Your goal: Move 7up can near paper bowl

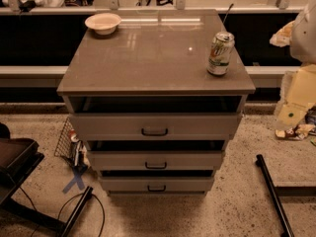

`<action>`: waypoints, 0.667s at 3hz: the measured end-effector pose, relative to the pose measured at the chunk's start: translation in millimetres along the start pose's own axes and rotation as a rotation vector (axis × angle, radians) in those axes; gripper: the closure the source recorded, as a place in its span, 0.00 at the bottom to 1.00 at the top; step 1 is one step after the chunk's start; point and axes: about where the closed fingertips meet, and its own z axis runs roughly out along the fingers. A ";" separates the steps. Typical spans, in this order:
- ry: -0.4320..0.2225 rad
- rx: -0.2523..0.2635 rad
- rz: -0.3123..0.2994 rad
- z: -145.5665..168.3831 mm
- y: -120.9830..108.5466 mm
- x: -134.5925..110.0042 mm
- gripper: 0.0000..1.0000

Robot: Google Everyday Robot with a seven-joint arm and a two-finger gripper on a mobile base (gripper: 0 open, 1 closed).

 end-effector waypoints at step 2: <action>-0.048 0.048 0.077 3.5 -14.7 5.1 0.00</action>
Offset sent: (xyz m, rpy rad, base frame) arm 0.0449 -0.0306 -0.0058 0.1824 -0.1364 -0.2261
